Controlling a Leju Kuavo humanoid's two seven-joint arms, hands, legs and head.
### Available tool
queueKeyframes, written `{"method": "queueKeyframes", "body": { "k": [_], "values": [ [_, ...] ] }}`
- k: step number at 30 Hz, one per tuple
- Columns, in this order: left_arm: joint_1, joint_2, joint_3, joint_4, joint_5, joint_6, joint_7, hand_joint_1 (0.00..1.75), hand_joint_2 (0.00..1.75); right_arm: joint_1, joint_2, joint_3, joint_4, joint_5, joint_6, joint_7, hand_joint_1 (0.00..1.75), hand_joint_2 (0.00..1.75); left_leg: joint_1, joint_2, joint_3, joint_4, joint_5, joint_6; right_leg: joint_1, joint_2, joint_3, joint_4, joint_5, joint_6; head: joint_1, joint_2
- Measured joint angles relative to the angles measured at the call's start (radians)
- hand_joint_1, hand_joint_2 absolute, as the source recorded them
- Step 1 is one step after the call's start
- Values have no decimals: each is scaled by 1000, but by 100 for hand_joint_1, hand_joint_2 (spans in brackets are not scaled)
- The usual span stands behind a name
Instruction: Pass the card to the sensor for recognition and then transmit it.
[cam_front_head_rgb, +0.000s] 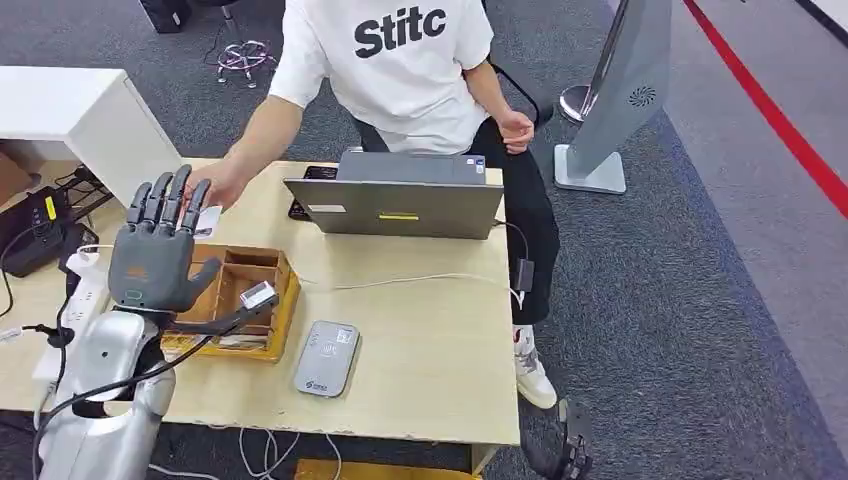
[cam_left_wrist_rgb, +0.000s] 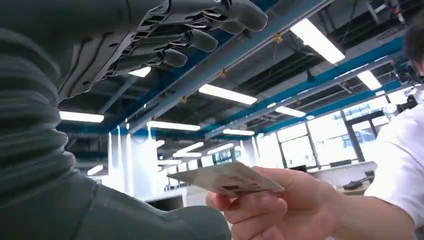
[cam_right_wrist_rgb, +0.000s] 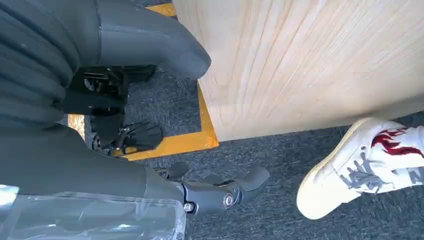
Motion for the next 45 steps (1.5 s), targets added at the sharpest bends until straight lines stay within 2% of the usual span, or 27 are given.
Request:
{"method": "queueKeyframes", "body": {
  "k": [3,4,5,14,32,35,39,45],
  "values": [
    [-13,16,-29,6,-23,0,21,2,175,-2,1,0,1,-2,0,0,0,175,0,0,0,0,0,0,0,0,0,0,0,0,0,0],
    [-15,18,-35,8,-28,0,26,23,175,-2,1,0,2,-2,0,0,0,175,0,0,0,0,0,0,0,0,0,0,0,0,0,0],
    [-16,21,-41,10,-30,0,32,175,175,-2,2,0,2,-2,0,0,0,175,0,0,0,0,0,0,0,0,0,0,0,0,0,0],
    [-20,28,-71,28,-27,-8,43,175,175,-2,2,0,4,-6,0,0,0,175,0,0,0,0,0,0,0,0,0,0,0,0,1,0],
    [-15,31,-80,54,7,-13,40,175,175,-2,2,0,4,-8,0,-2,0,175,0,0,-1,0,0,0,0,0,-1,0,0,0,1,0],
    [-5,26,-86,55,43,-13,18,175,175,-2,2,0,4,-13,0,-3,0,175,0,0,-1,0,0,0,0,0,-1,0,0,0,1,0],
    [38,3,-114,61,64,-10,-7,175,175,-2,2,0,4,-20,0,-3,0,175,0,0,-1,0,0,1,0,0,-1,-1,0,0,1,0],
    [67,-19,-207,121,71,-10,-23,175,175,-2,2,3,4,-20,0,-2,0,175,0,0,-2,0,0,1,0,0,-1,-1,0,0,1,0]
  ]
}}
